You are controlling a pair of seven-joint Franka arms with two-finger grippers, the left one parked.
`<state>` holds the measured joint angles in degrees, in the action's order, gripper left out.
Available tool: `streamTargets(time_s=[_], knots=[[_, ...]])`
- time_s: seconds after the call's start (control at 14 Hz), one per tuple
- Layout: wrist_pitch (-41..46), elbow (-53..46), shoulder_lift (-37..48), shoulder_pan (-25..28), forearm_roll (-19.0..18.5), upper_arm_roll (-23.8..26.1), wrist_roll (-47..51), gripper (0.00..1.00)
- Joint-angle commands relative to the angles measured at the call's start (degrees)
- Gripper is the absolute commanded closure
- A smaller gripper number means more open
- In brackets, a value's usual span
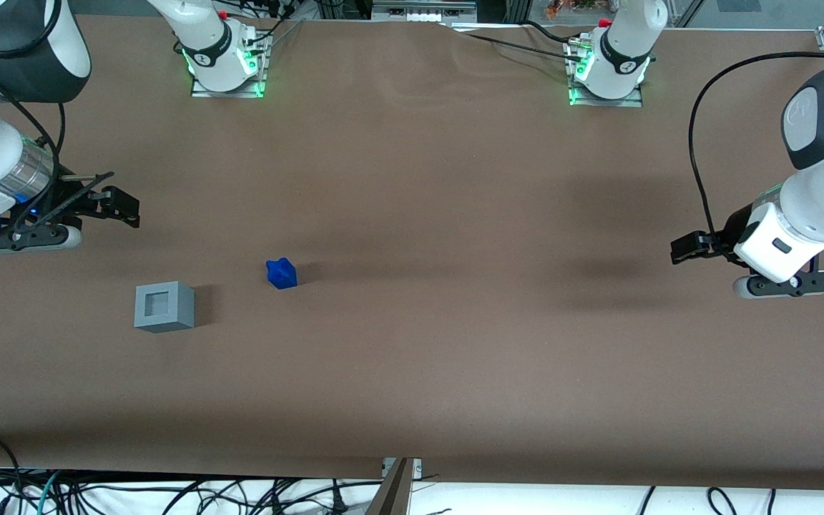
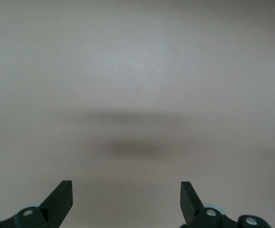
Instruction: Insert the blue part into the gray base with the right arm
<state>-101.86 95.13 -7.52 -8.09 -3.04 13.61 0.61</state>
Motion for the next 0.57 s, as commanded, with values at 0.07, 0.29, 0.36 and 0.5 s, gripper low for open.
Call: streamTargets(time_s=[0.07, 0.29, 0.36, 0.5], knots=[[4.29, -1.35, 0.22, -0.26, 0.84, 0.1, -0.96, 0.01], [4.12, -2.31, -0.13, -0.26, 0.49, 0.18, -1.22, 0.01], [4.12, -2.4, -0.13, -0.26, 0.4, 0.18, -1.83, 0.01], [4.12, -2.4, -0.13, -0.26, 0.32, 0.1, -2.1, 0.01]])
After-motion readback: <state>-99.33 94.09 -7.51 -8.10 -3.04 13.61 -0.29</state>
